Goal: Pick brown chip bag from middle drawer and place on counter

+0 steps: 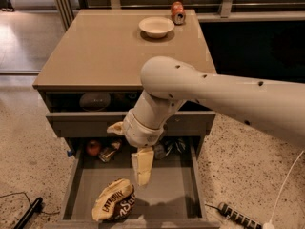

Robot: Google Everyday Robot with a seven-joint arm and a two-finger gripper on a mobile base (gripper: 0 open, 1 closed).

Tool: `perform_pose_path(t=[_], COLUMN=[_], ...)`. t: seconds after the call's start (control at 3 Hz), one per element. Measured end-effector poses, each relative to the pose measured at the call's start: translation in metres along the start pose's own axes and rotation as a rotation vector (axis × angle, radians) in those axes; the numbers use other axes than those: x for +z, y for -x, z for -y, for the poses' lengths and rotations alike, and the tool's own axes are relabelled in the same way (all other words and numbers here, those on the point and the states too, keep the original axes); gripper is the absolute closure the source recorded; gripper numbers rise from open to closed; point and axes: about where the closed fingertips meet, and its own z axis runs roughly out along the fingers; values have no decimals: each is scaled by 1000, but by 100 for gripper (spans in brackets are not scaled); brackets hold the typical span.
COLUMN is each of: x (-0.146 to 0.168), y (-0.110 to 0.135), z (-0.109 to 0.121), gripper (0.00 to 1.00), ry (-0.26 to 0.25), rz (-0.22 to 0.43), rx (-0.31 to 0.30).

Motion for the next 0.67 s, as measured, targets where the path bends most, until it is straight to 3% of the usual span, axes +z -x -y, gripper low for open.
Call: perform_pose_path(t=[0.33, 0.67], x=[31, 56], y=[-5, -8], z=[-17, -30], gripper=[0, 0], ry=[56, 150], rz=[23, 52], rx=[0, -5])
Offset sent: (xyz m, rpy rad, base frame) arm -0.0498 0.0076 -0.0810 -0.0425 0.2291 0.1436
